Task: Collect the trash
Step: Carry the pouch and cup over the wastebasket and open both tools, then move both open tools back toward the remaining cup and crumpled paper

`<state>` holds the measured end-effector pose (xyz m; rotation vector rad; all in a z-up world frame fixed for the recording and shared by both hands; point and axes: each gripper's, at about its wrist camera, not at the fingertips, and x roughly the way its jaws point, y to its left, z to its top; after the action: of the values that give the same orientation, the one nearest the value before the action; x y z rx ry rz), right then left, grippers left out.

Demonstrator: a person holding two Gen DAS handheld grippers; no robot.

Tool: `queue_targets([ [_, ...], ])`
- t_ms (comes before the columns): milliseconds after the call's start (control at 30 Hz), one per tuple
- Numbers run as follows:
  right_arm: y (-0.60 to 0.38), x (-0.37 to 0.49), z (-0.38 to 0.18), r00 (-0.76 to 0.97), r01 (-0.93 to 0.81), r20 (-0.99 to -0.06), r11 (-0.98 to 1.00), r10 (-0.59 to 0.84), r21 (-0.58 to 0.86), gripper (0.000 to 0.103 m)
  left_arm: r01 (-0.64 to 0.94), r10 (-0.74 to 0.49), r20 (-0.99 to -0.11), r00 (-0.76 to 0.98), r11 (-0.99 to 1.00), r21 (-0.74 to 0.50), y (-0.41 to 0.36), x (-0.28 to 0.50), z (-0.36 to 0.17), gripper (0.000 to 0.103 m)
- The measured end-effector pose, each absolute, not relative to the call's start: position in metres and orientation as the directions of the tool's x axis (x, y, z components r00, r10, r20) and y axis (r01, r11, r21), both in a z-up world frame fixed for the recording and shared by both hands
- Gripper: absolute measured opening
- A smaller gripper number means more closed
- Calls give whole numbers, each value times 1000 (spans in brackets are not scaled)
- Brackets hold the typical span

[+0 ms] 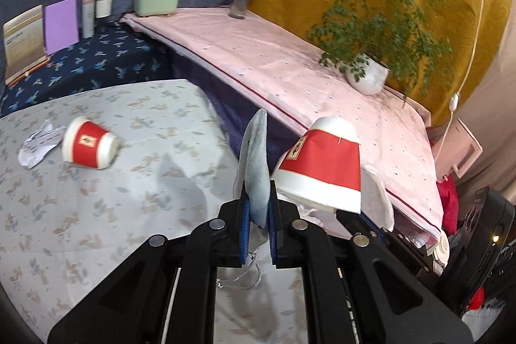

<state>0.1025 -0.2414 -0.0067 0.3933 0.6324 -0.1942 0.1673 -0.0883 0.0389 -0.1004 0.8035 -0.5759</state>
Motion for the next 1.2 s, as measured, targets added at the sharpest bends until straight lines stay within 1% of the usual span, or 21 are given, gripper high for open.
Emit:
queue_targets([
  [367,-296,78,-32,755,400,-645,863,-120,307,3,541,-586,-657,475,783,-307,-164,156,31,9],
  [633,-315,69,-47,736,434,-663,846,-135,309,4,571,-616,-666,421,750,-334,-192,159,21,9],
  [700,-320,69,-50,731,445,-667,841,-143,308,5,570,-619,-667,414,748,-340,-195,160,17,11],
  [733,-321,69,-50,731,449,-667,838,-146,308,8,563,-618,-669,413,750,-346,-196,161,15,13],
  [767,-322,68,-51,730,456,-667,834,-151,310,9,557,-616,-672,411,753,-350,-197,162,12,19],
  [800,-324,67,-51,730,458,-667,832,-151,312,11,551,-612,-676,411,757,-350,-197,162,10,29],
  [833,-324,66,-51,729,461,-667,830,-153,314,12,541,-604,-679,417,765,-348,-196,163,9,35],
  [867,-325,65,-51,730,465,-666,827,-155,316,15,532,-597,-678,429,773,-344,-194,162,7,45],
  [900,-326,64,-51,730,467,-665,825,-157,318,19,527,-591,-677,439,779,-338,-192,163,7,48],
  [933,-326,63,-51,732,468,-663,824,-159,319,23,523,-583,-676,450,786,-329,-189,162,7,49],
  [1000,-324,63,-49,734,470,-658,825,-168,314,28,516,-572,-679,460,795,-320,-185,164,7,54],
  [1033,-323,63,-47,736,470,-655,826,-171,311,30,509,-566,-679,467,800,-318,-181,165,7,54],
  [1133,-318,65,-40,745,458,-646,833,-169,310,41,489,-547,-681,487,817,-306,-169,168,7,56],
  [1200,-311,68,-35,752,442,-639,843,-162,307,43,474,-530,-682,504,830,-294,-160,170,8,60],
])
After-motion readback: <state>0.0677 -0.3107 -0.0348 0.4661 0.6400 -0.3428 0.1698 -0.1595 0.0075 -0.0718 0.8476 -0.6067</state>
